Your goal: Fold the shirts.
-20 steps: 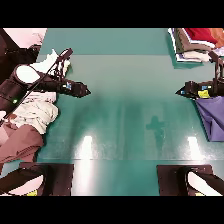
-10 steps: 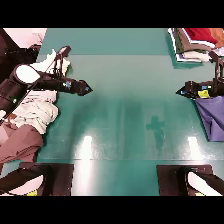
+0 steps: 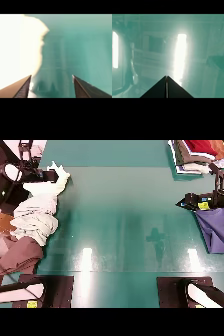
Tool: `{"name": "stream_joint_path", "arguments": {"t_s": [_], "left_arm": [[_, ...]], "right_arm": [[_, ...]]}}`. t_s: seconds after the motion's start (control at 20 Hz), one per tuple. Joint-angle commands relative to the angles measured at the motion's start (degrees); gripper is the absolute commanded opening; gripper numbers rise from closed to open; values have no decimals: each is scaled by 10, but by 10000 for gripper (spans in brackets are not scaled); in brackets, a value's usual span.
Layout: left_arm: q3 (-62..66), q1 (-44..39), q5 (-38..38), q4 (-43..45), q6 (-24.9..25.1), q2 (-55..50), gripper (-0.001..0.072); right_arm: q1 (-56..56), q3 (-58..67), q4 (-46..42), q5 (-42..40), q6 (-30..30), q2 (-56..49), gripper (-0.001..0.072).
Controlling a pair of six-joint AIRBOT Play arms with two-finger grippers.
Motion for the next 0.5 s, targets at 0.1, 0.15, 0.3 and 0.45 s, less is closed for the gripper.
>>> {"name": "stream_joint_path", "arguments": {"t_s": [0.1, 0.15, 0.3, 0.45], "left_arm": [[114, 50, -21, 30, -2, -182, 625], [127, 50, -19, 30, -2, -207, 625], [152, 50, -26, 30, -2, -253, 624], [156, 50, -26, 30, -2, -255, 245]], "right_arm": [[0, 0, 0, 0, 0, 0, 12], [0, 0, 0, 0, 0, 0, 12], [2, -1, 0, 1, 0, 0, 12], [2, -1, 0, -1, 0, 0, 12]]}}
